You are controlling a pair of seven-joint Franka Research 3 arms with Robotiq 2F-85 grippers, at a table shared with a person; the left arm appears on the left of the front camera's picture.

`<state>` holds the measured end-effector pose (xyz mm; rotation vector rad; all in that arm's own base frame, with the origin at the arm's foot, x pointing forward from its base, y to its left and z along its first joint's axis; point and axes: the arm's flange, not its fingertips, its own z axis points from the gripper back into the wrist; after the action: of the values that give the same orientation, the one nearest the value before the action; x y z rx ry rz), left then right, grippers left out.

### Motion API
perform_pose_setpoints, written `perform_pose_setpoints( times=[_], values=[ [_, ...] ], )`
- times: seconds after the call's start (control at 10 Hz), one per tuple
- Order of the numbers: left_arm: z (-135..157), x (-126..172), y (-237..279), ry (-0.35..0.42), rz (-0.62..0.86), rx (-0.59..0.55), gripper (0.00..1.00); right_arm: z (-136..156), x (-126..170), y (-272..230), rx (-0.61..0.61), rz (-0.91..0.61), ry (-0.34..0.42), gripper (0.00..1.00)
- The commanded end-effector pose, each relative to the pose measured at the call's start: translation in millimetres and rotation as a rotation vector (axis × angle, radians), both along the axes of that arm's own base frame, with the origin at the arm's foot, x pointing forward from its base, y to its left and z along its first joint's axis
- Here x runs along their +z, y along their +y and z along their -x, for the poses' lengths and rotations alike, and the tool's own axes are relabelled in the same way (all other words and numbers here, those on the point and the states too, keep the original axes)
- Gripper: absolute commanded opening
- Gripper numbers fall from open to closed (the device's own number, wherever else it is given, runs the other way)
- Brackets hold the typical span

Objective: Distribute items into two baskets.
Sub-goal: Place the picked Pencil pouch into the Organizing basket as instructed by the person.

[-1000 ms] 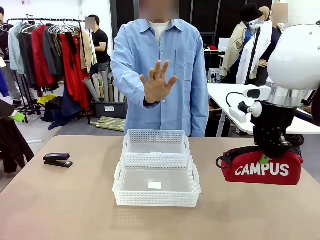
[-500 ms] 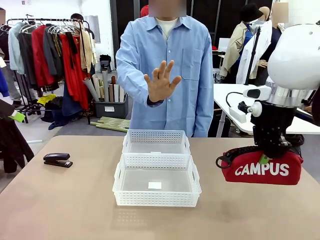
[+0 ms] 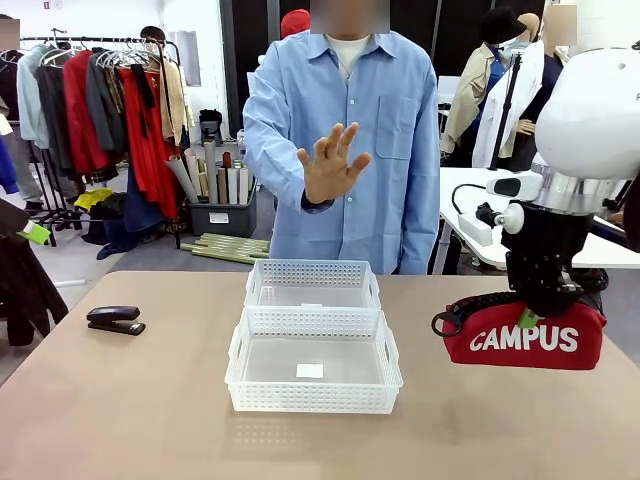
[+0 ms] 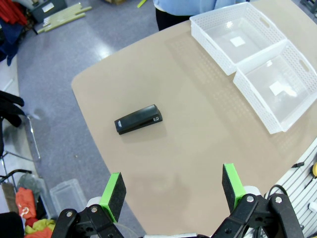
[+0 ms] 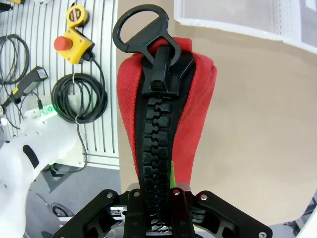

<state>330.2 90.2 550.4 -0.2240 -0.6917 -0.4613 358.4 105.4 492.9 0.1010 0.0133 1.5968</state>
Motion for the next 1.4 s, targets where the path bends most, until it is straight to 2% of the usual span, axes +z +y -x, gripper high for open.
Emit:
perform_pose_setpoints(
  times=[0.0, 1.3],
  values=[
    [-0.1, -0.3, 0.8, 0.001, -0.003, 0.001, 1.00, 0.5, 3.9, 0.9, 0.002, 0.002, -0.004, 0.00],
    [-0.1, -0.3, 0.8, 0.001, -0.003, 0.001, 1.00, 0.5, 3.9, 0.9, 0.002, 0.002, -0.004, 0.00]
  ],
)
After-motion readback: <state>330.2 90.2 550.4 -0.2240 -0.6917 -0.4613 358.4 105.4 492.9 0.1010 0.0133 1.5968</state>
